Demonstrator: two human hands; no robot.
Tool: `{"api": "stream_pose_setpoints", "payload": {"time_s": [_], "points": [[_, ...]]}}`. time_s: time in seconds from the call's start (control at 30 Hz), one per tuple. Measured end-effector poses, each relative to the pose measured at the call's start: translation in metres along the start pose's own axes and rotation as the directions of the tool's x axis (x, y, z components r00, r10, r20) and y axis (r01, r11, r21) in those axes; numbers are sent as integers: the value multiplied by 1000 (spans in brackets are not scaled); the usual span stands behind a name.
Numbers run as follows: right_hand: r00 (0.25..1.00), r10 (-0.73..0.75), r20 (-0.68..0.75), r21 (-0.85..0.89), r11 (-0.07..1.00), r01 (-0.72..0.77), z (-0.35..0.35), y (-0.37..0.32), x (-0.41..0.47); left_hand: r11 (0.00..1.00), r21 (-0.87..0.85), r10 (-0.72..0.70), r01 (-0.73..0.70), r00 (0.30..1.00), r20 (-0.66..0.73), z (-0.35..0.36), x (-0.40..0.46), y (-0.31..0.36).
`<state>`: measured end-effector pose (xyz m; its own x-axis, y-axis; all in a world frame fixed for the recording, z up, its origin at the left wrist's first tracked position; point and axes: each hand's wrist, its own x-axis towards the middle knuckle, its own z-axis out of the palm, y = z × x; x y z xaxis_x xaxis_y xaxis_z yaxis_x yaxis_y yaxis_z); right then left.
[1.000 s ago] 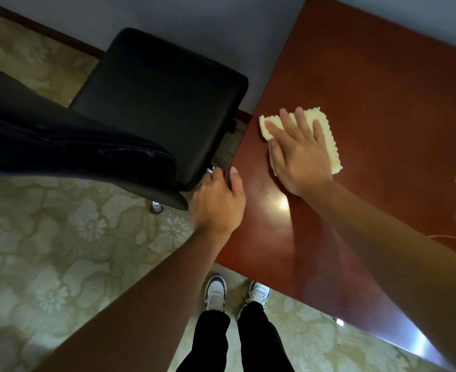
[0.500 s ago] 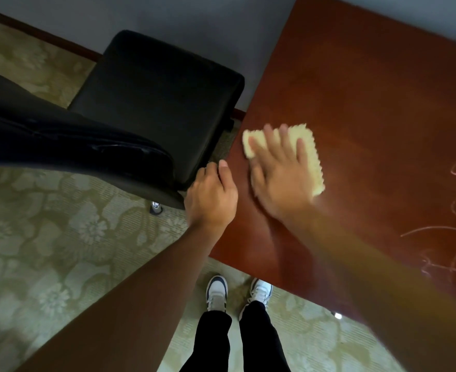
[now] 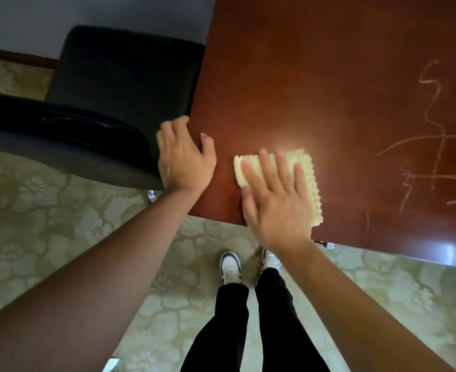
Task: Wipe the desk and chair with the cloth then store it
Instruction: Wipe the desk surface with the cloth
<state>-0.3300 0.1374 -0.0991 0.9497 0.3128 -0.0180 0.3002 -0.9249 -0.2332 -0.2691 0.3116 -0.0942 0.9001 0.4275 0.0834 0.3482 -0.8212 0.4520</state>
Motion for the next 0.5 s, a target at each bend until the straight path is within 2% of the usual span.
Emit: {"api": "stream_pose_setpoints", "payload": {"time_s": [0.1, 0.2, 0.37, 0.5], "points": [[985, 167, -44, -17, 986, -168, -9, 44, -5, 974, 68, 220, -218, 975, -27, 2, -2, 7], [956, 276, -95, 2, 961, -277, -18, 80, -8, 916, 144, 380, -376, 925, -6, 4, -7, 23], [955, 264, -132, -19, 963, -269, -18, 91, -14, 816, 19, 577, -578, 816, 40, 28, -18, 75], [949, 287, -129, -25, 956, -293, -24, 113, -26, 764, -37, 644, -644, 758, 104, 50, -28, 125]]}}
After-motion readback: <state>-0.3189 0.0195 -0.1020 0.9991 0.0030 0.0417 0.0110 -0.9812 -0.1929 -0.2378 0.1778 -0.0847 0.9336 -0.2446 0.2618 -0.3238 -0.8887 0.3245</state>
